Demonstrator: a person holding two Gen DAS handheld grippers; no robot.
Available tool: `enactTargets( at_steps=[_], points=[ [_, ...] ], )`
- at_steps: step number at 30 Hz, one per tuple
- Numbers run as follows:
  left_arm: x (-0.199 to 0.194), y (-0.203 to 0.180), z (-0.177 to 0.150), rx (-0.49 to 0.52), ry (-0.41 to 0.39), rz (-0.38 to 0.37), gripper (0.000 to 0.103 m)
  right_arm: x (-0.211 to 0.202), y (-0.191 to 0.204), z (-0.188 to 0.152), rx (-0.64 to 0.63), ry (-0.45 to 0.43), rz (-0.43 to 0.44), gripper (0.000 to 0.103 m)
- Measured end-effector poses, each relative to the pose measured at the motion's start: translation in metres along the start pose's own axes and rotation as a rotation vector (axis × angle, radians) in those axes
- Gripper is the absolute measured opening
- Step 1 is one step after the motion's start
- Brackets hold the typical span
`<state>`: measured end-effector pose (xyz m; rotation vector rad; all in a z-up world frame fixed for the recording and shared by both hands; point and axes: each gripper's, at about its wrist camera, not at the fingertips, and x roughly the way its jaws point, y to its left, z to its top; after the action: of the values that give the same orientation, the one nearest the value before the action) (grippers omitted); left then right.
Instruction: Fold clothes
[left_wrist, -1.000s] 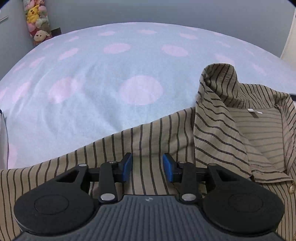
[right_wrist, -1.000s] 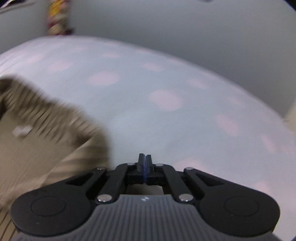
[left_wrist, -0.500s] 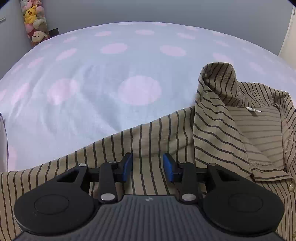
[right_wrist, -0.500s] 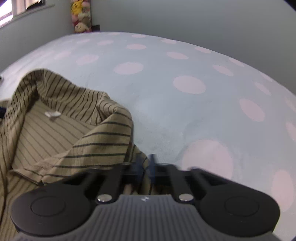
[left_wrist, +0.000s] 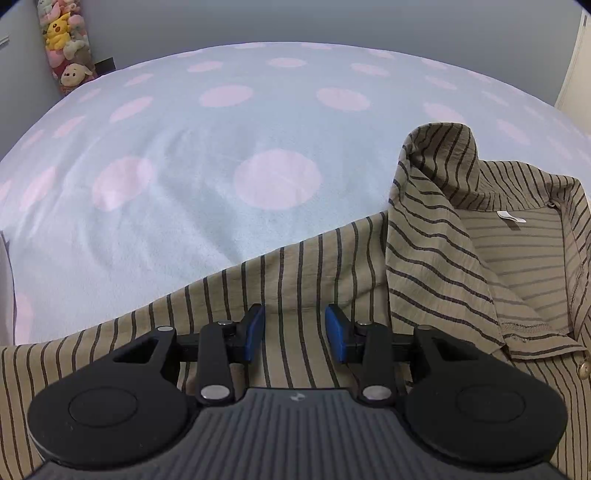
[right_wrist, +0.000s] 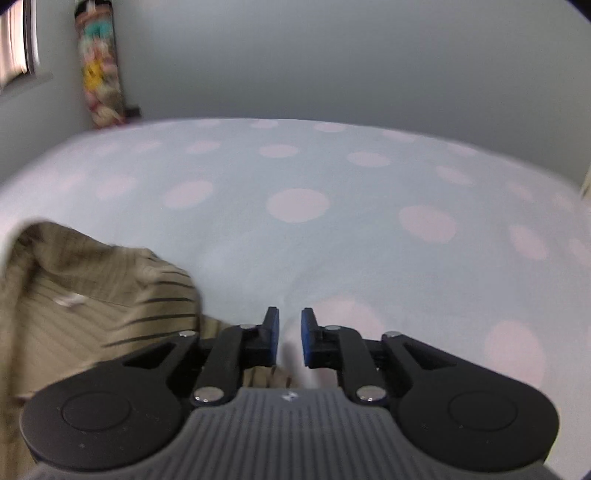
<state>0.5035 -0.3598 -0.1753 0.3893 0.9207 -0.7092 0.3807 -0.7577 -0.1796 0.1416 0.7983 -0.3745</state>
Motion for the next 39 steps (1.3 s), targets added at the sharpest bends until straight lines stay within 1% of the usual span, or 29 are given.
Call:
enactTargets(
  at_steps=[2,4,5,7,9,11,12,13,14,15,16,17,19,23,25,28,31,32,34,36,37,38,39],
  points=[
    [0.000,0.000,0.000,0.002,-0.001,0.002,0.034,-0.006,-0.006,-0.008,-0.015,0.035,0.016,0.013],
    [-0.001,-0.003,0.001,0.008,0.002,0.020,0.034,-0.013,-0.012,-0.015,-0.030,0.070,0.032,0.009],
    [-0.002,-0.006,0.003,0.010,0.004,0.030,0.034,-0.015,-0.018,-0.019,-0.021,0.077,0.020,0.000],
    [-0.004,-0.010,0.005,0.014,0.010,0.051,0.034,-0.018,-0.037,-0.028,0.045,0.055,-0.063,0.000],
    [-0.013,-0.014,0.007,0.028,-0.007,0.071,0.034,-0.026,-0.054,-0.030,0.086,0.046,-0.128,0.000],
    [-0.025,-0.017,0.006,0.048,-0.046,0.084,0.033,-0.038,-0.071,-0.029,0.117,0.043,-0.185,0.007],
    [-0.032,-0.017,0.005,0.051,-0.068,0.086,0.033,-0.046,-0.080,-0.030,0.132,0.036,-0.187,0.008],
    [-0.037,-0.016,0.004,0.045,-0.076,0.080,0.033,-0.057,-0.088,-0.033,0.146,0.021,-0.148,0.008],
    [-0.042,-0.016,0.003,0.040,-0.084,0.073,0.033,-0.069,-0.095,-0.036,0.160,0.007,-0.110,0.014],
    [-0.047,-0.015,0.001,0.032,-0.088,0.065,0.033,-0.079,-0.102,-0.039,0.168,0.000,-0.080,0.022],
    [-0.051,-0.015,-0.001,0.027,-0.089,0.055,0.033,-0.088,-0.108,-0.046,0.165,0.008,-0.063,0.027],
    [-0.056,-0.017,-0.005,0.028,-0.085,0.042,0.033,-0.095,-0.113,-0.053,0.163,0.020,-0.054,0.029],
    [-0.062,-0.020,-0.013,0.037,-0.076,0.027,0.033,-0.103,-0.123,-0.069,0.168,0.040,-0.061,0.029],
    [-0.074,-0.028,-0.028,0.060,-0.057,0.013,0.033,-0.091,-0.150,-0.099,0.212,0.112,-0.150,0.028],
    [-0.080,-0.030,-0.035,0.045,-0.053,0.009,0.033,-0.091,-0.163,-0.109,0.246,0.085,-0.161,0.028],
    [-0.091,-0.029,-0.046,0.031,-0.042,0.002,0.033,-0.095,-0.177,-0.106,0.307,0.068,-0.213,0.027],
    [-0.101,-0.028,-0.058,0.030,-0.029,-0.006,0.033,-0.107,-0.194,-0.107,0.392,0.036,-0.238,0.035],
    [-0.103,-0.028,-0.060,0.033,-0.022,-0.007,0.033,-0.110,-0.201,-0.109,0.430,0.028,-0.242,0.040],
    [-0.106,-0.028,-0.065,0.043,-0.012,-0.002,0.033,-0.113,-0.213,-0.118,0.529,0.024,-0.228,0.040],
    [-0.107,-0.029,-0.068,0.046,-0.002,0.002,0.033,-0.111,-0.220,-0.128,0.601,0.034,-0.187,0.039],
    [-0.107,-0.030,-0.069,0.050,0.003,0.002,0.033,-0.111,-0.218,-0.132,0.609,0.027,-0.178,0.039],
    [-0.108,-0.032,-0.070,0.054,0.008,0.003,0.033,-0.112,-0.216,-0.134,0.603,0.015,-0.175,0.032],
    [-0.108,-0.033,-0.071,0.058,0.012,0.003,0.033,-0.111,-0.214,-0.135,0.593,0.011,-0.173,0.005]
  ],
)
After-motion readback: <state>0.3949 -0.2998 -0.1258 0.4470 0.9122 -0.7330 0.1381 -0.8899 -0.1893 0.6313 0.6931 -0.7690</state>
